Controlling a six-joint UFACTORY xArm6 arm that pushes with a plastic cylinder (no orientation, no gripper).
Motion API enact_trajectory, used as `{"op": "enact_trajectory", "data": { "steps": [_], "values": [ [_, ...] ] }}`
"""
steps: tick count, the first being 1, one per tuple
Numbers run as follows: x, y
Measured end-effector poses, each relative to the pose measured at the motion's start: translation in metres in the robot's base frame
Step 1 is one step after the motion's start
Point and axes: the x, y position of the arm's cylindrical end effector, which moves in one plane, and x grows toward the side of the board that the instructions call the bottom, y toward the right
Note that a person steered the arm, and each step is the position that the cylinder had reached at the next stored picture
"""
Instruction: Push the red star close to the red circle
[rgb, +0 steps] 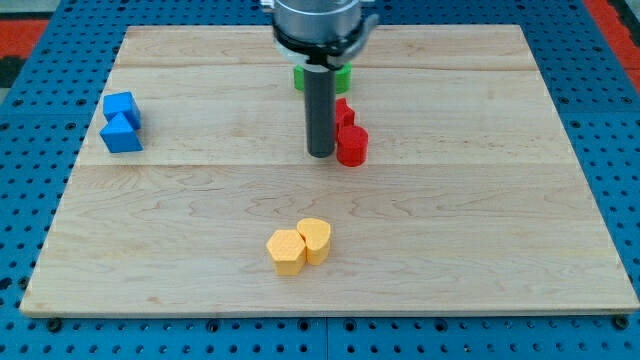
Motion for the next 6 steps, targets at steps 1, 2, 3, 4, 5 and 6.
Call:
{"op": "enact_trajectory", "data": {
  "steps": [1,2,3,4,5,6],
  "values": [
    [-0.008,0.070],
    [-0.022,0.155],
    [-0.026,0.156],
    [-0.004,0.028],
    [-0.027,-0.086],
    [-0.050,-0.041]
  ]
}}
